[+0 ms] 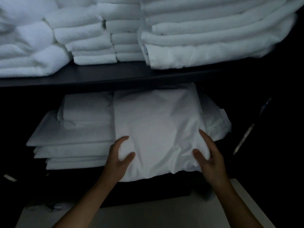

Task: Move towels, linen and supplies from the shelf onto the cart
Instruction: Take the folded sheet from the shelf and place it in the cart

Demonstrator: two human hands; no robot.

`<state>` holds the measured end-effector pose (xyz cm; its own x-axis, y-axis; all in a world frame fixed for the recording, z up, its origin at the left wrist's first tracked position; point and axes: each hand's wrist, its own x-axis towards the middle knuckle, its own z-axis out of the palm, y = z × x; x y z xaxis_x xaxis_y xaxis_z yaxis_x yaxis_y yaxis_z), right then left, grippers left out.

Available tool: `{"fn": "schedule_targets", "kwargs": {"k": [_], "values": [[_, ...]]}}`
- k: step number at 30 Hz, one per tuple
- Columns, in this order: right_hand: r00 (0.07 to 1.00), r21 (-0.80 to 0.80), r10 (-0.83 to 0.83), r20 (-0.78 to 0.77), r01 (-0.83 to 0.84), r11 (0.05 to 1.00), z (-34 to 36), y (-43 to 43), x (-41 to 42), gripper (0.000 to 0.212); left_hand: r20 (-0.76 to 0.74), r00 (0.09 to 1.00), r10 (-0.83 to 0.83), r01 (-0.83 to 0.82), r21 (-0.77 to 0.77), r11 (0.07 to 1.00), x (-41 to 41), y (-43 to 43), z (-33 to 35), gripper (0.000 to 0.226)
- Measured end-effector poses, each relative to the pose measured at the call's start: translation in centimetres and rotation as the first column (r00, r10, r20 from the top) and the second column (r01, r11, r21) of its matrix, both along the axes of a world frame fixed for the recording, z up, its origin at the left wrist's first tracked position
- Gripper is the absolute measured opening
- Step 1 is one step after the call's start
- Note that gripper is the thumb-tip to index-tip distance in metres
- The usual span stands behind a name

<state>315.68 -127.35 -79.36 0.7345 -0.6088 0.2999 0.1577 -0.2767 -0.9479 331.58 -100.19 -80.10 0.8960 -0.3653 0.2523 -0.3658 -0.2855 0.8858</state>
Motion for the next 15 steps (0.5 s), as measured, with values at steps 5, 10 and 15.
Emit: {"fn": "schedule_targets", "kwargs": {"k": [5, 10, 15], "values": [[1.0, 0.046, -0.016, 0.008, 0.015, 0.999, 0.9, -0.4, 0.3, 0.055, 0.004, 0.993, 0.115, -0.114, -0.075, 0.991, -0.3, -1.3, -0.4, 0.053], [0.994, 0.056, -0.043, 0.103, 0.037, 0.998, 5.2, -1.0, 0.1, 0.049, 0.207, 0.95, 0.235, -0.183, -0.242, 0.953, -1.5, -3.1, 5.1, 0.041], [0.947, 0.093, -0.12, 0.298, 0.097, 0.991, 8.5, -1.3, 3.1, 0.047, 0.358, 0.896, 0.264, -0.169, -0.275, 0.946, 3.7, -4.3, 10.1, 0.035]]}}
